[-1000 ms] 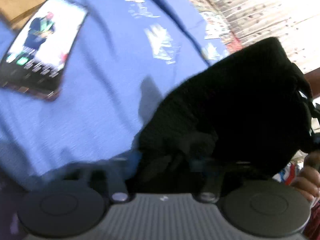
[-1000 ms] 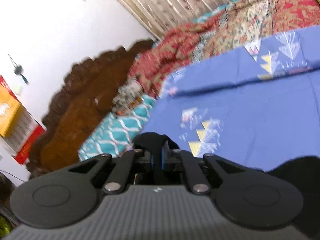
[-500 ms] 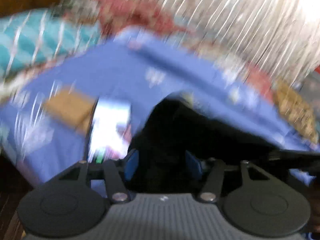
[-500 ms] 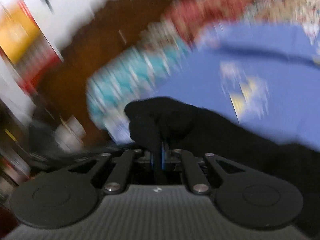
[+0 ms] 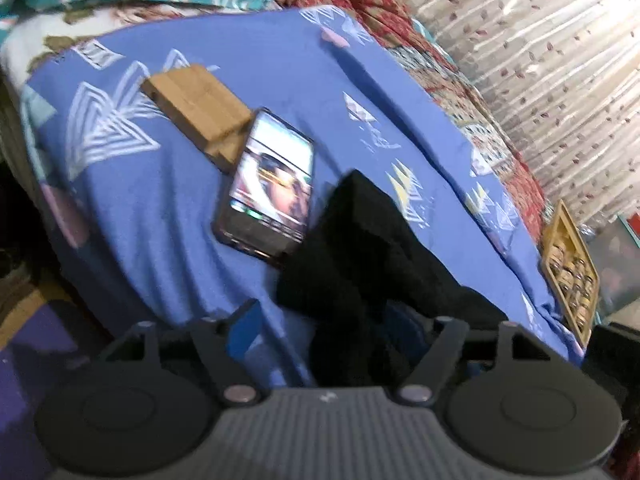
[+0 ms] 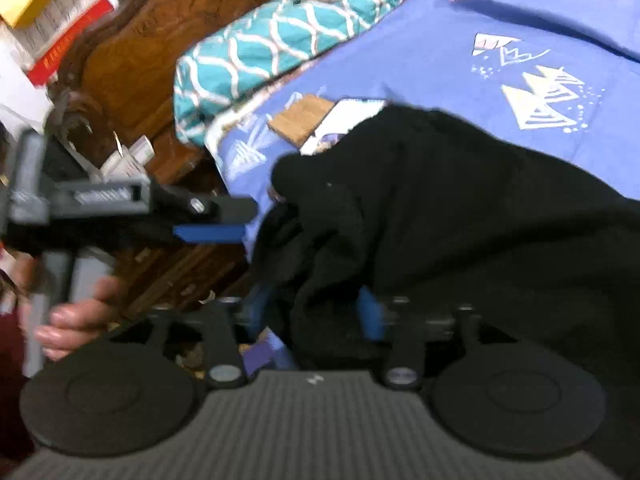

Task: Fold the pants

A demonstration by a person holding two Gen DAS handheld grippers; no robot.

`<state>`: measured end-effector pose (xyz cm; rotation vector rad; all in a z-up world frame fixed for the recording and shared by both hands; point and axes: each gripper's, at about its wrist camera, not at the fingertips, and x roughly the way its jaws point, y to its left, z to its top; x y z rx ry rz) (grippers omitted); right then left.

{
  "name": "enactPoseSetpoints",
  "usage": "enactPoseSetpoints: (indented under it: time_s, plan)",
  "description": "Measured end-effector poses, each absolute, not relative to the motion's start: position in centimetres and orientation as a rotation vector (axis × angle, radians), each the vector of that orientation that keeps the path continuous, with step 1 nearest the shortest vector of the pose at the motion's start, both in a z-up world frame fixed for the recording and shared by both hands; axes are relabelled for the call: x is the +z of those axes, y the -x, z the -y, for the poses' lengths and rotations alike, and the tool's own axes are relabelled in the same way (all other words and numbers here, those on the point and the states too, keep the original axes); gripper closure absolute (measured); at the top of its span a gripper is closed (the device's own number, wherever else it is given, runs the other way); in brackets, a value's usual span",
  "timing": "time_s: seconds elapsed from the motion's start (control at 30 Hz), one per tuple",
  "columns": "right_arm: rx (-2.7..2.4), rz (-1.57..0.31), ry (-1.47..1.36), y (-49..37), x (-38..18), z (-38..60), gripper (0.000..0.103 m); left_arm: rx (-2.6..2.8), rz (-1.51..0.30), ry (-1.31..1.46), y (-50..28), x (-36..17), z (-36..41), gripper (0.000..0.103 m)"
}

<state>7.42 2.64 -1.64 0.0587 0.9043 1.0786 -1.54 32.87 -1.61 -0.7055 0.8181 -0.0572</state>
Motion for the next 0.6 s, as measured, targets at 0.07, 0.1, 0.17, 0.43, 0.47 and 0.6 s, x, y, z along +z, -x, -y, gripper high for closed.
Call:
enactPoseSetpoints:
  time_s: [0.07,0.1,0.17,0.43,0.47,0.6]
  plan:
    - [1.062,-0.839,-0.112,-7.5,0.1,-0.8,0.047,-0.077,-0.819,0.702,1.5,-1.7,-32.3,0.022]
    - [1.056,-0.803,-0.149,-7.7,1.0,0.2,0.047,-0.082,-0.820,0.703,1.4,-1.8,-32.1,0.022]
    - [1.034,-0.766,-0.218,-8.6,2.3,1.2,0.059,-0.083,-0.834,0.719,1.3,-2.3,-31.9,0.022]
    - [1.050,-1.001,-0.117,-10.0,-2.5,-6.1,0.096,-0.065,-0.855,0.765,0.9,-2.9,-32.2,0.012]
    - [1.081,-0.999,-0.035,-8.7,-3.1,-7.7,0.096,-0.065,-0.858,0.774,0.8,-3.0,-32.3,0.011]
    - [1.126,-0.953,0.110,-6.2,-3.6,-9.5,0.095,-0.072,-0.873,0.775,0.0,-3.4,-31.6,0.008]
